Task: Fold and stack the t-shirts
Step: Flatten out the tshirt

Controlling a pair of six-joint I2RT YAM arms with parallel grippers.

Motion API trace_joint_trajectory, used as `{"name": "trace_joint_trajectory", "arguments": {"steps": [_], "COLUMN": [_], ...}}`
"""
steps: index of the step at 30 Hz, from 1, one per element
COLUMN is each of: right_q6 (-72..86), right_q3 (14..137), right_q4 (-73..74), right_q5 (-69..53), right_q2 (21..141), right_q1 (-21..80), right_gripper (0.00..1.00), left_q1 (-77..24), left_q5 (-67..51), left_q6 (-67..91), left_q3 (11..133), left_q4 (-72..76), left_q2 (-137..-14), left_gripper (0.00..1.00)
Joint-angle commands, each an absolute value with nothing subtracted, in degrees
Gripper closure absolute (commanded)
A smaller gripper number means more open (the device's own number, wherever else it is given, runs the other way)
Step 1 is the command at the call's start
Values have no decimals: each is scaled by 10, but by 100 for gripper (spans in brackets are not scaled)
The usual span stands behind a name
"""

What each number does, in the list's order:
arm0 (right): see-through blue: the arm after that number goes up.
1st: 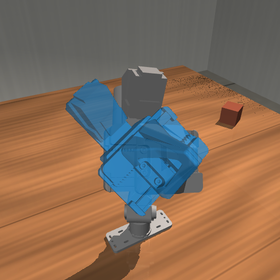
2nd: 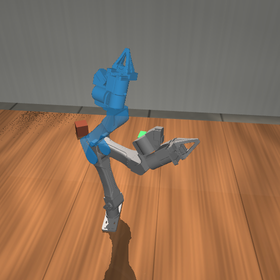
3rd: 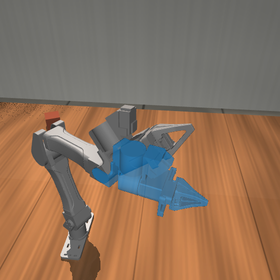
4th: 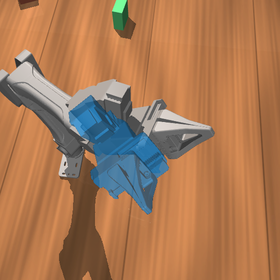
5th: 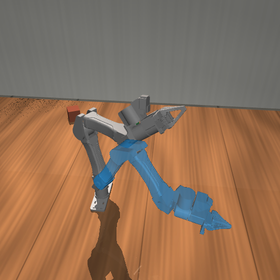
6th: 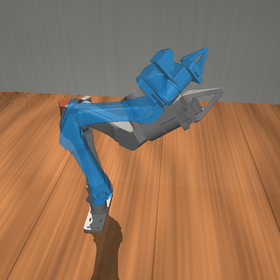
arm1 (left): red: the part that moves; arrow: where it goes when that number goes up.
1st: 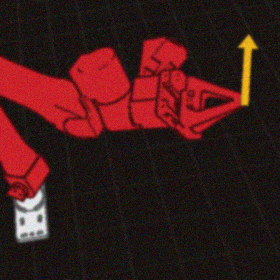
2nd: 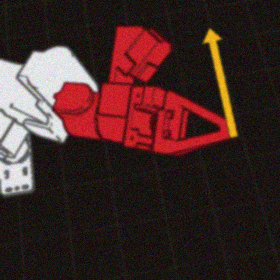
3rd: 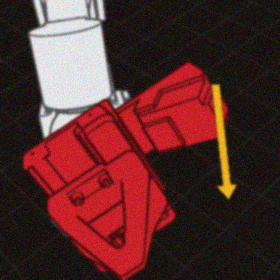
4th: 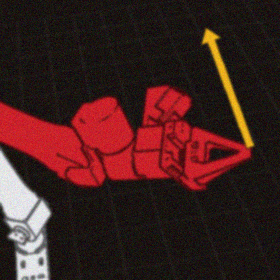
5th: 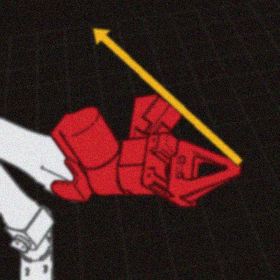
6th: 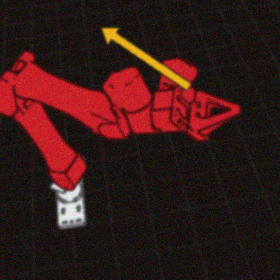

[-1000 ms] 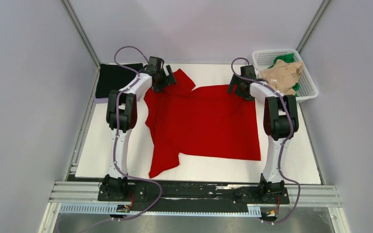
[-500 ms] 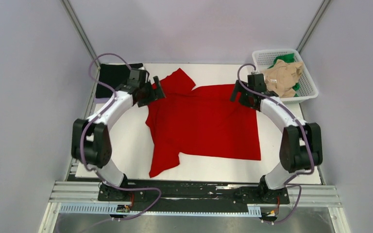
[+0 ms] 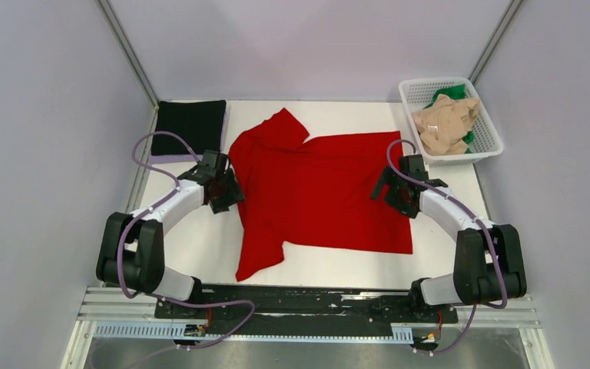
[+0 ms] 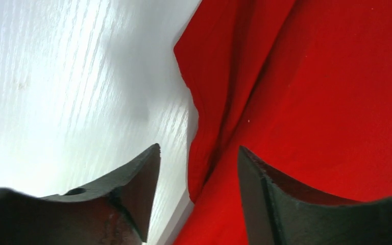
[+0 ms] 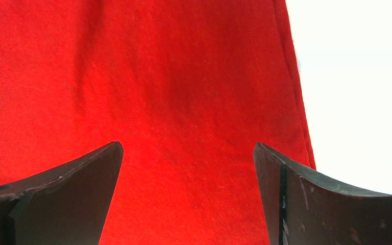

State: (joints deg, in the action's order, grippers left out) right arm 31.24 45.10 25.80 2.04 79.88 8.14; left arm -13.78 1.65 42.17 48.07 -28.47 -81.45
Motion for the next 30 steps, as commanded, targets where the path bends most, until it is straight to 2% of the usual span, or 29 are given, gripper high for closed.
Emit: {"name": "trace_joint_trajectory", "arguments": {"steps": [1,4,9,11,14,24,30], "right_q6": [348,353,356,360,368,372,366], "right_q3": [438,431,425,422,418,407,421], "right_q4": [246,246,247,247,254,269,267], "right_q5": [25,31,35,29,27,10,-6], "right_q2": [807,816,834,840,843,852,856], "right_q1": [75,71,59,53,44,5,5], "right_gripper": [0,0,0,0,0,0,0], "left_q1": [-134,-134,-133,-132,-129,-110,-76], "left_q5": [23,21,24,28,54,222,236], "left_q6": [444,443,443,440,440,427,386], "left_q3": [484,486,492,500,515,565,580], "left_q4": [-231,-221,-198,-201,-219,-379,-341], "left_q2": [-856,-887,-936,-950,-950,-910,-926], "left_gripper": [39,49,59,70,98,100,96]}}
